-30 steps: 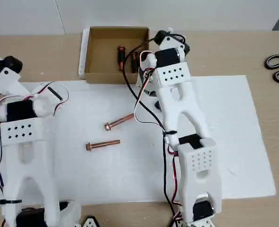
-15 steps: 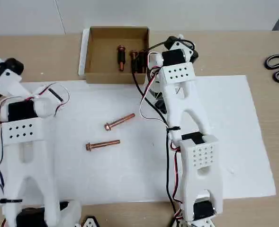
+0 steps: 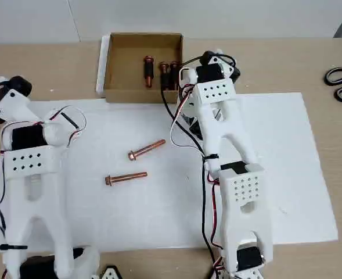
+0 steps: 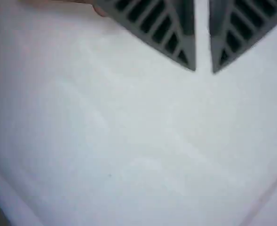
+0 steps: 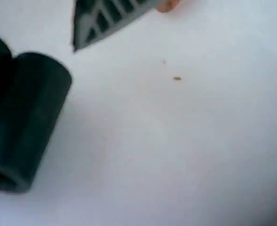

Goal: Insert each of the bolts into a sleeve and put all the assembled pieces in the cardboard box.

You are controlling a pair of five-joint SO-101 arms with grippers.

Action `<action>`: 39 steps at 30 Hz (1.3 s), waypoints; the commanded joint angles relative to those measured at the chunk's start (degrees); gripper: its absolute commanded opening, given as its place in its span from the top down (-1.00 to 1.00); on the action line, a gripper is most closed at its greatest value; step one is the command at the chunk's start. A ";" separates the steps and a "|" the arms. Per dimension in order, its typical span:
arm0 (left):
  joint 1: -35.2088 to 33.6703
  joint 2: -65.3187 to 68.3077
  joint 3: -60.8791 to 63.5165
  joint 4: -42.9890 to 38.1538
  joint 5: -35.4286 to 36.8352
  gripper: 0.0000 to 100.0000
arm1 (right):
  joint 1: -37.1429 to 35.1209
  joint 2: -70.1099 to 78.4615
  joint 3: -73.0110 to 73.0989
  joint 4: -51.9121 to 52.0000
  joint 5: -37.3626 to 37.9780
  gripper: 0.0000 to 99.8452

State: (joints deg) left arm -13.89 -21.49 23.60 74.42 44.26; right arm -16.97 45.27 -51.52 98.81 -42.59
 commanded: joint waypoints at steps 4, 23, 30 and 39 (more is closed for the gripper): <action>0.18 -2.46 -0.13 -0.88 0.26 0.99 | 0.48 0.48 -0.44 -0.22 -0.44 0.78; 0.18 -2.55 -0.13 -0.88 0.26 0.99 | 2.51 1.10 -0.44 -4.26 0.35 0.78; 0.18 -2.55 -0.13 -0.88 0.26 0.99 | 3.30 4.97 -0.44 -5.49 0.88 0.78; 0.18 -2.55 -0.13 -0.88 0.26 0.99 | 3.12 6.20 -0.44 -6.73 0.79 0.78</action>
State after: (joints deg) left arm -13.89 -21.49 23.60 74.42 44.26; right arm -14.59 51.69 -51.69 92.57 -42.42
